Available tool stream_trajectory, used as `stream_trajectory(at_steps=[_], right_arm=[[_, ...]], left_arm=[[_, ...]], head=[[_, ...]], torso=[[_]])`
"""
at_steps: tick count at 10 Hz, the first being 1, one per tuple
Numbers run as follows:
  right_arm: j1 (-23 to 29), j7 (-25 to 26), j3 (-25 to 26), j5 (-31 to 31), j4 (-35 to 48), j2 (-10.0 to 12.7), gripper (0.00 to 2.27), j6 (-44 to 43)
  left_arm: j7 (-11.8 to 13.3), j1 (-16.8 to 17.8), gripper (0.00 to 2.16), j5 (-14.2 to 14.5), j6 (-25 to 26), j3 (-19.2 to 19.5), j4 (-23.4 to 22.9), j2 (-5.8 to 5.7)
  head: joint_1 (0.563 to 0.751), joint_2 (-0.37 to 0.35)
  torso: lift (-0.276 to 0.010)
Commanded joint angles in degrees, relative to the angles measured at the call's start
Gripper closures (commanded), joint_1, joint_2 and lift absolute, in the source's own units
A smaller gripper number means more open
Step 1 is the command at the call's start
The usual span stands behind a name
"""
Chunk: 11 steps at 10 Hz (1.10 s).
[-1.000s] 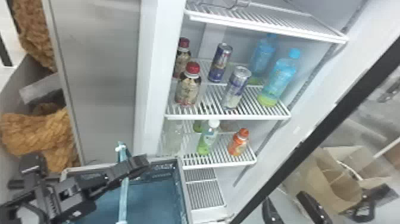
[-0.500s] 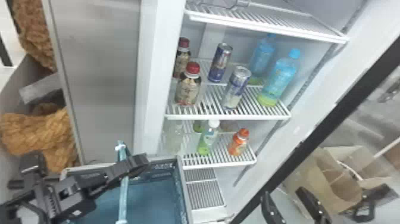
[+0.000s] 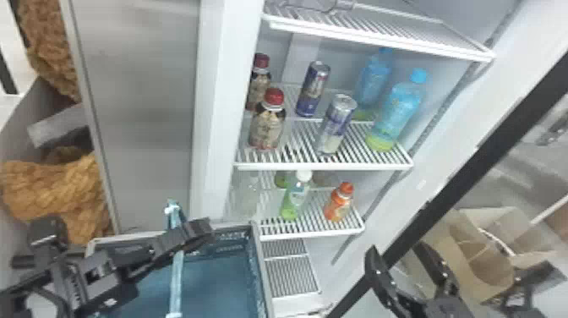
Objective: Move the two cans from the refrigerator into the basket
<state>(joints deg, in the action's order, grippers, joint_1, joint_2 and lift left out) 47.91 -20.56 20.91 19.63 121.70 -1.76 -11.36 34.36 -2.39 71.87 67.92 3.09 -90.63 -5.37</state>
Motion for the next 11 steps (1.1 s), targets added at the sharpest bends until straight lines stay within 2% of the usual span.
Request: stream_trajectory(at_steps=[1, 6, 11], right_arm=[[-2.5, 0.3, -0.1, -1.0, 0.4, 0.1, 0.12, 2.2], [-9.8, 2.6, -1.4, -3.2, 0.8, 0.1, 0.13, 10.0], [-18.9, 3.2, -1.7, -5.3, -2.5, -0.1, 0.12, 14.9]], left_arm=[[0.0, 0.0, 1.19, 0.0, 0.0, 0.0, 0.0, 0.00], [0.0, -0.1, 1.19, 0.1, -0.3, 0.3, 0.0, 0.09], [0.0, 0.0, 1.19, 0.3, -0.4, 0.3, 0.0, 0.18]], head=[[0.695, -0.350], [0.695, -0.350], [0.695, -0.350]], torso=[[-0.031], [-0.031], [-0.031]])
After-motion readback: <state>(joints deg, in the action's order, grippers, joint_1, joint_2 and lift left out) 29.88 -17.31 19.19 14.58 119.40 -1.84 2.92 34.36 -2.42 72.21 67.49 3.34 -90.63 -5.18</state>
